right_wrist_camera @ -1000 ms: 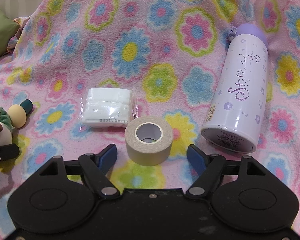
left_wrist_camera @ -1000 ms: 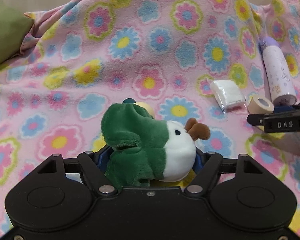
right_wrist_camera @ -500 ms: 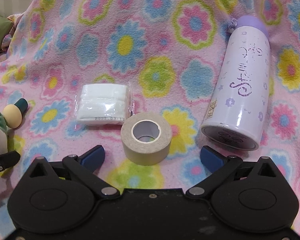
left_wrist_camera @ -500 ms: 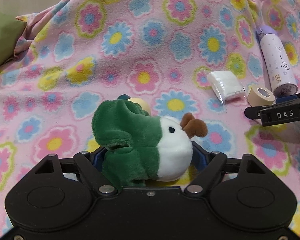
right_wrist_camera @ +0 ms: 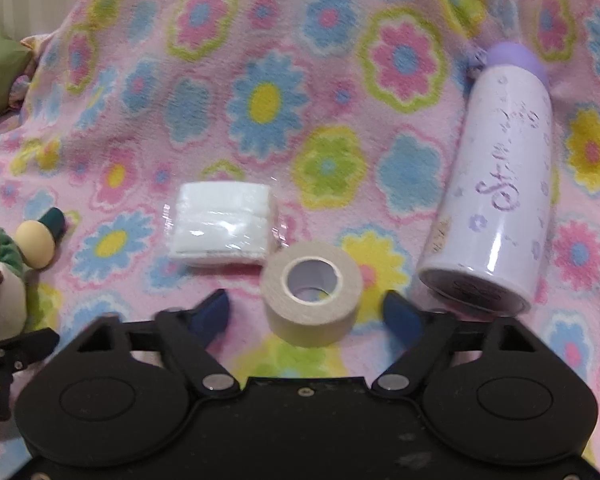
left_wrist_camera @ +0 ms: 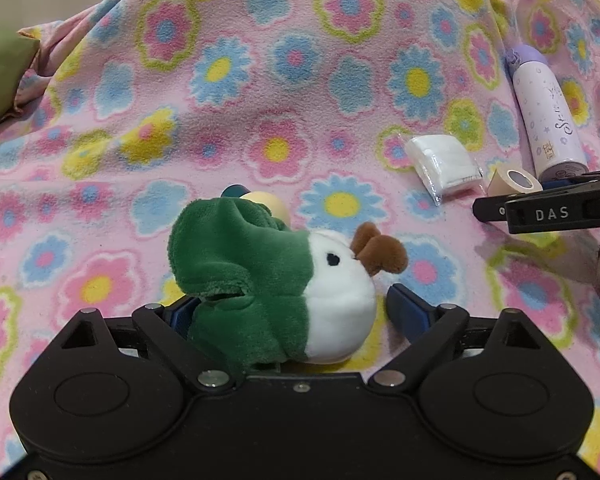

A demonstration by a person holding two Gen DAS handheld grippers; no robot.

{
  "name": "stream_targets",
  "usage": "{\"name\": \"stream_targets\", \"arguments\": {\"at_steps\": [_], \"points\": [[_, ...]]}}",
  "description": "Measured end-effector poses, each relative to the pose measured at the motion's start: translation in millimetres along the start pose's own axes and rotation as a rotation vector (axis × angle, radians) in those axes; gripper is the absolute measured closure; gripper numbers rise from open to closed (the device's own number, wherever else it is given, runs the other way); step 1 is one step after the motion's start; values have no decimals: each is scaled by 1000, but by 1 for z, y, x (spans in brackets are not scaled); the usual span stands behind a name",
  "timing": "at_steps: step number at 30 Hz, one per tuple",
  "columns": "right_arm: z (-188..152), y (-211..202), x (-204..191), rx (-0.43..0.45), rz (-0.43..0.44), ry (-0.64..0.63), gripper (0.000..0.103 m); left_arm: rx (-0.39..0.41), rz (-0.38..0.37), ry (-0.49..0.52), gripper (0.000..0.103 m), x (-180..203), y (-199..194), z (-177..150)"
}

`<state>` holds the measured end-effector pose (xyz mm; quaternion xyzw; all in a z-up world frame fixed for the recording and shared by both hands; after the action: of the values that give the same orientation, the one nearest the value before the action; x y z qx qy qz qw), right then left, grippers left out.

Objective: Organize soft objects
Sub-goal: 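Close the right tool on the beige tape roll while the left tool holds the bird plush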

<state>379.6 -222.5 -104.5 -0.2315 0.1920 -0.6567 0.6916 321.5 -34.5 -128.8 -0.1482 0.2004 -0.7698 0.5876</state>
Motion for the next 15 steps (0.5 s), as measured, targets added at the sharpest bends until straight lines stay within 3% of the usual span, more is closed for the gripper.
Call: {"name": "stream_targets", "arguments": {"at_steps": [5, 7, 11, 15], "points": [[-3, -4, 7, 33, -4, 43, 55, 3, -2, -4, 14, -1, 0, 0], [-3, -4, 10, 38, 1, 57, 55, 6, -1, -8, 14, -2, -1, 0], [-4, -4, 6, 40, -10, 33, 55, 34, 17, -28, 33, -4, -5, -1], [-5, -2, 7, 41, -6, 38, 55, 45, 17, -30, 39, -4, -6, -1]]}}
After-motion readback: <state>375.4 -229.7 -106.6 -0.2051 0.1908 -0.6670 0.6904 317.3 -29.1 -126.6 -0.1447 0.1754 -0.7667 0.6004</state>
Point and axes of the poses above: each gripper's, at about its wrist camera, not at the fingertips, and y roughly the way its jaws point, x to its right, z to its top, the point moved 3 cm from there along y, roughly the way its jaws point, and after that the axes turned 11 degrees about x, right-handed, at the moved point
